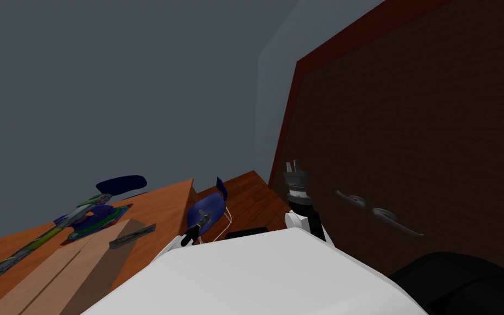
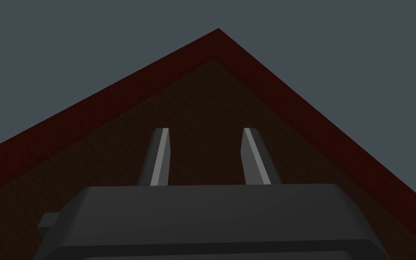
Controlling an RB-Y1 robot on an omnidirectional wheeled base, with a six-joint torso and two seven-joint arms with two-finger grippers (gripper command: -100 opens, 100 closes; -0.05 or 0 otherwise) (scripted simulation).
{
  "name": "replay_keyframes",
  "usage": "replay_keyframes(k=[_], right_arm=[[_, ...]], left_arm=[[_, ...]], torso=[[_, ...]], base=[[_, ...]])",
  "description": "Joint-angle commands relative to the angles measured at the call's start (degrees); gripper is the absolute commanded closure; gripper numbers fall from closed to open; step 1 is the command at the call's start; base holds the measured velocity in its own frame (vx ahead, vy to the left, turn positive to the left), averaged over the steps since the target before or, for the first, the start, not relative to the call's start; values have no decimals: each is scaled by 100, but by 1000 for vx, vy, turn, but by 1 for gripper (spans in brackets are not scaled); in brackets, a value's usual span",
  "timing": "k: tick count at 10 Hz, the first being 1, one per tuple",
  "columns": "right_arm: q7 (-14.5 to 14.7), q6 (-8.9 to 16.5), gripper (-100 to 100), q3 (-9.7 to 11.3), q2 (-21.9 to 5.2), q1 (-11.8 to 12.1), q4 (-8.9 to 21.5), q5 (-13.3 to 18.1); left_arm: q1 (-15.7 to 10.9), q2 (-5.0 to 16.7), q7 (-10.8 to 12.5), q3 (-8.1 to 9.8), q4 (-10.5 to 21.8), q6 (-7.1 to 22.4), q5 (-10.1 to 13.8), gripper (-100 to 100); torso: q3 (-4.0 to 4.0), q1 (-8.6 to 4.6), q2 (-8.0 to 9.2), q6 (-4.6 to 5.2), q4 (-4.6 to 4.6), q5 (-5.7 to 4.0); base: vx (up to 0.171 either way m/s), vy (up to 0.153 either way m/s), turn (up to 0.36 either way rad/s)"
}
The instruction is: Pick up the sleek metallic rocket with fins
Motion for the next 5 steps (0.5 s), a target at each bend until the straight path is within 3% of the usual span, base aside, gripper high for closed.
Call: replay_keyframes(k=[1,2,5], right_arm=[[0,0,0,0,0,0,0,0],[0,0,0,0,0,0,0,0],[0,0,0,0,0,1,0,0]], left_arm=[[0,0,0,0,0,0,0,0],[-42,-68,-44,70,163,-115,-48,-100],[-145,-237,-154,245,570,-394,-170,-100]], torso=[[0,0,0,0,0,0],[0,-6,1,0,0,-1],[-10,-10,-18,0,-4,-2]], base=[[0,0,0],[20,5,7],[51,4,9]])
